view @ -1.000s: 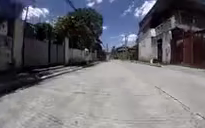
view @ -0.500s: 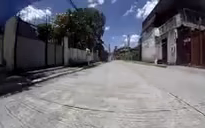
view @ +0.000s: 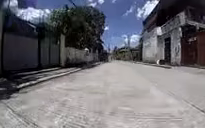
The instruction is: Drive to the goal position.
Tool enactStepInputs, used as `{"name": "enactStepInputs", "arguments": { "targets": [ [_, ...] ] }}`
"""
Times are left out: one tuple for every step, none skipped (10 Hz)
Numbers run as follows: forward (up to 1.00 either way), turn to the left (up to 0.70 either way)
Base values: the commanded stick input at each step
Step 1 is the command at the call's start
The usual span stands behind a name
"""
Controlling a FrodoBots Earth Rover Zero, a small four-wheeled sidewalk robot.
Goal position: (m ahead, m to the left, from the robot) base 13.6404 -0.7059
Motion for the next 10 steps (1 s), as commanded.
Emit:
{"name": "enactStepInputs", "arguments": {
  "targets": [
    [1.0,-0.39],
    [1.0,-0.4],
    [1.0,-0.39],
    [1.0,-0.07],
    [1.0,0.0],
    [1.0,0.0],
    [1.0,0.0],
    [1.0,0.0],
    [1.0,0.0],
    [1.0,0.0]
  ]
}}
